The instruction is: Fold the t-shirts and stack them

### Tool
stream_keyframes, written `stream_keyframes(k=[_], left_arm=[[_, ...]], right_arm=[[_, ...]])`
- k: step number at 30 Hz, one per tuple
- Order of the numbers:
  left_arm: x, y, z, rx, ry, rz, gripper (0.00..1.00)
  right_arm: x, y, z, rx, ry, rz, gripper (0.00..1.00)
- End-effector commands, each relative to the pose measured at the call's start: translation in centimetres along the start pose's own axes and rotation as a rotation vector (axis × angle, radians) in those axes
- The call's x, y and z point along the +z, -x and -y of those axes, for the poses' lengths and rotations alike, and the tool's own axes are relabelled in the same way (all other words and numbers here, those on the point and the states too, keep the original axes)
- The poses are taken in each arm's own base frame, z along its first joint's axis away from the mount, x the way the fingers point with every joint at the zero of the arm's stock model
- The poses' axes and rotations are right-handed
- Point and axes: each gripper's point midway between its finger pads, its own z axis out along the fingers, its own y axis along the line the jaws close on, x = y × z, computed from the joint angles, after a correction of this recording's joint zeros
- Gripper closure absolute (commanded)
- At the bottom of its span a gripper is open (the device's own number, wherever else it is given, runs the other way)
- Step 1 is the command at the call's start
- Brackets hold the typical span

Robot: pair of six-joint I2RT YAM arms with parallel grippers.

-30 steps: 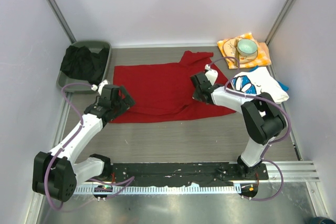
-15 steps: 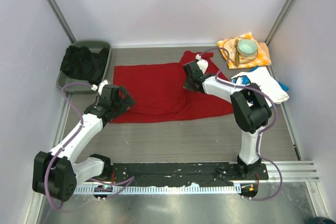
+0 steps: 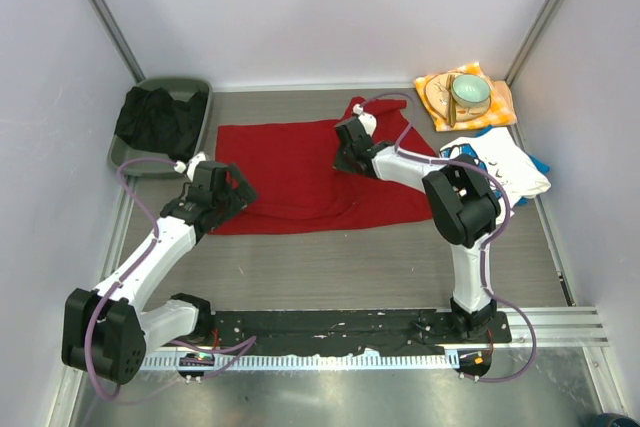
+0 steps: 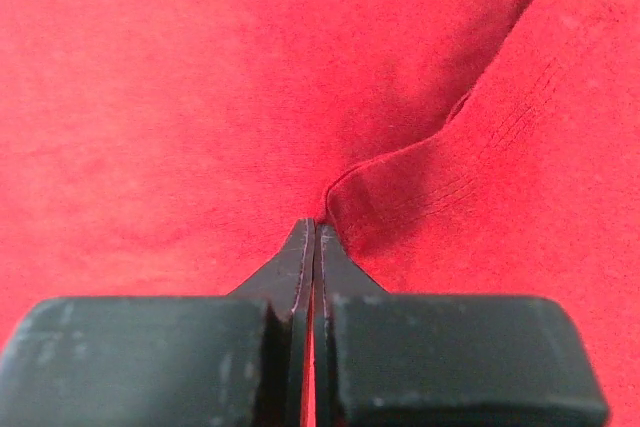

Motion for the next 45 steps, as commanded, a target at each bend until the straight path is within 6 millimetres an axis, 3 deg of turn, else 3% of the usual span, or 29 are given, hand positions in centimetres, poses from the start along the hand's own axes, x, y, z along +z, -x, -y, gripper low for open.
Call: stream_keyframes(k=[1, 3, 4, 6, 7, 9, 11, 12, 13, 15, 18, 26, 28, 34, 40, 45], left_arm=[[0.0, 0.7, 0.6, 0.016, -0.014, 0.026, 0.00], [0.0, 0.7, 0.5, 0.015, -0.011, 0.025, 0.00], [0.0, 0.6, 0.4, 0.015, -0.010, 0.024, 0.00], [0.0, 0.6, 0.4, 0.016, -0.010, 0.024, 0.00], [0.0, 0.6, 0.3, 0.016, -0.008, 0.027, 0.00], [0.1, 0.6, 0.3, 0.016, -0.005, 0.028, 0.00], [0.1, 0.5, 0.2, 0.015, -0.003, 0.026, 0.00], [0.2, 0.6, 0.0, 0.013, 0.006, 0.030, 0.00], [0.3, 0.5, -0.1, 0.013, 0.013, 0.026, 0.00], [0.5, 0.6, -0.4, 0.009, 0.030, 0.032, 0.00], [0.8, 0.7, -0.5, -0.004, 0.046, 0.041, 0.00], [1.9, 0.7, -0.6, -0.040, 0.031, 0.078, 0.00], [2.2, 0.5, -1.1, -0.047, 0.037, 0.088, 0.00], [2.8, 0.0, -2.4, -0.054, 0.067, 0.104, 0.00], [3.4, -0.7, -3.3, -0.070, 0.057, 0.129, 0.00], [3.9, -1.0, -3.4, -0.067, 0.048, 0.132, 0.00]], right_arm=[[-0.7, 3.3, -2.9, -0.015, 0.082, 0.099, 0.91], [-1.1, 3.6, -2.9, -0.023, 0.085, 0.120, 0.61], [-1.1, 3.6, -2.7, -0.024, 0.085, 0.133, 0.33], [-2.6, 4.5, -3.0, -0.028, 0.088, 0.187, 0.09], [-3.0, 4.7, -2.8, -0.026, 0.091, 0.217, 0.05], [-5.5, 6.0, -3.5, -0.043, 0.117, 0.277, 0.04], [-6.9, 5.6, -3.5, -0.071, 0.105, 0.297, 0.03], [-8.6, 6.4, -4.0, -0.075, 0.123, 0.321, 0.03], [-9.2, 5.3, -4.0, -0.104, 0.114, 0.301, 0.03], [-11.0, 4.9, -4.5, -0.121, 0.135, 0.285, 0.02], [-12.0, 2.4, -4.8, -0.146, 0.169, 0.196, 0.01], [-13.4, -2.8, -8.0, -0.128, 0.331, 0.018, 0.01], [-13.9, -4.3, -9.4, -0.134, 0.381, -0.044, 0.01], [-14.2, -8.3, -11.3, -0.166, 0.423, -0.151, 0.01], [-14.4, -10.4, -10.8, -0.185, 0.405, -0.196, 0.02], [-14.6, -10.9, -10.3, -0.189, 0.401, -0.202, 0.01]])
